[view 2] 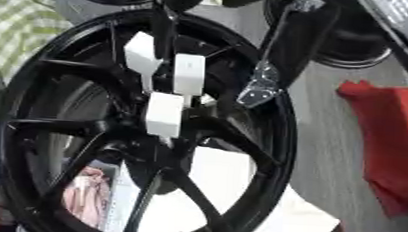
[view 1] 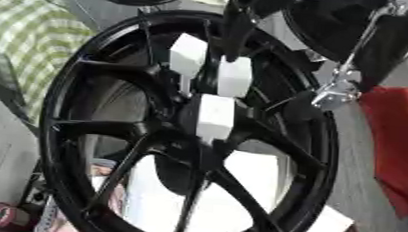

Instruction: Pull the pin out of the wheel hub.

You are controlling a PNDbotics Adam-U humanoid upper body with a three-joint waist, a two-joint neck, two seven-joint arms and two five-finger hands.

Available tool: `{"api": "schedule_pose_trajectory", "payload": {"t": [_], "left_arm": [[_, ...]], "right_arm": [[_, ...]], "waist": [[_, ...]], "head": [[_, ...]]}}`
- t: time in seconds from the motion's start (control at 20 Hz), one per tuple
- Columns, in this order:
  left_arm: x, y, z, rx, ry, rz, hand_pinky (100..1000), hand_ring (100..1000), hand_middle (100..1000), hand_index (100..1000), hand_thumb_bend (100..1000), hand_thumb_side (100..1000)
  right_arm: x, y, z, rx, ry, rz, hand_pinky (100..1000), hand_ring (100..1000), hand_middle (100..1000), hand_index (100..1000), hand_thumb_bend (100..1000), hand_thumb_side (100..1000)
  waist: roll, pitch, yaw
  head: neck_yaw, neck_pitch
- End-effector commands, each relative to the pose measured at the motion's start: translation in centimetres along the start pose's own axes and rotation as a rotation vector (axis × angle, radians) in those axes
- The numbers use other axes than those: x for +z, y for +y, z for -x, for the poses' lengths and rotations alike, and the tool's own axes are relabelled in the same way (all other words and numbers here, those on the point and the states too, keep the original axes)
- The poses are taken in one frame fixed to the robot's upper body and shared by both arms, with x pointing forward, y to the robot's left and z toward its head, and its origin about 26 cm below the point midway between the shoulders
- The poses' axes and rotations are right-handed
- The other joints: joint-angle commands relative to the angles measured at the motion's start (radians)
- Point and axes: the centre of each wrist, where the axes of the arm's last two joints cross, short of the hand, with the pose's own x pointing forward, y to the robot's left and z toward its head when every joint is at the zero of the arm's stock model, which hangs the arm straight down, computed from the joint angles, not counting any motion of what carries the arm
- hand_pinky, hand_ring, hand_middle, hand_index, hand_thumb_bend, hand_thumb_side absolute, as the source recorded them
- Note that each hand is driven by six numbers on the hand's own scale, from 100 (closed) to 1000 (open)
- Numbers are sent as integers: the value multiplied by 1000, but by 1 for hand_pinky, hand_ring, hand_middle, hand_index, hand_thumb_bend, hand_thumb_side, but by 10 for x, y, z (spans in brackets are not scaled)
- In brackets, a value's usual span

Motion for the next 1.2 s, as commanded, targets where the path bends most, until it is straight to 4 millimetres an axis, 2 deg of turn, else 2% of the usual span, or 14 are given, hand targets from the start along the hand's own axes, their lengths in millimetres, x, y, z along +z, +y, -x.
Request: {"api": "schedule_pose_trajectory", "payload": {"t": [0.05, 0.25, 0.6, 0.85, 1.2], "left_arm": [[-6, 3, -8, -12, -32, 14, 725, 684, 673, 797, 100, 865], [-6, 3, -8, -10, -30, 12, 725, 684, 673, 797, 100, 865], [-5, 2, -8, -9, -29, 11, 725, 683, 672, 797, 100, 866], [-6, 3, -8, -8, -30, 9, 725, 682, 672, 797, 100, 866], [-7, 2, -9, -4, -32, 7, 725, 681, 671, 797, 100, 865]], "right_arm": [[6, -8, 4, 32, 69, 0, 850, 859, 744, 768, 537, 296], [7, -4, 14, 1, 221, 45, 833, 853, 742, 770, 572, 342], [5, 6, 23, -133, 423, 115, 827, 847, 731, 771, 573, 342], [5, 11, 23, -273, 494, 147, 833, 844, 724, 774, 576, 339], [1, 14, 14, -446, 498, 163, 834, 829, 710, 783, 611, 360]], "waist": [[7, -32, 1], [7, -31, 1], [5, -32, 0], [0, -34, -1], [-4, -37, -3]], "head": [[-6, -4], [-6, -1], [4, 6], [14, 10], [20, 22]]}}
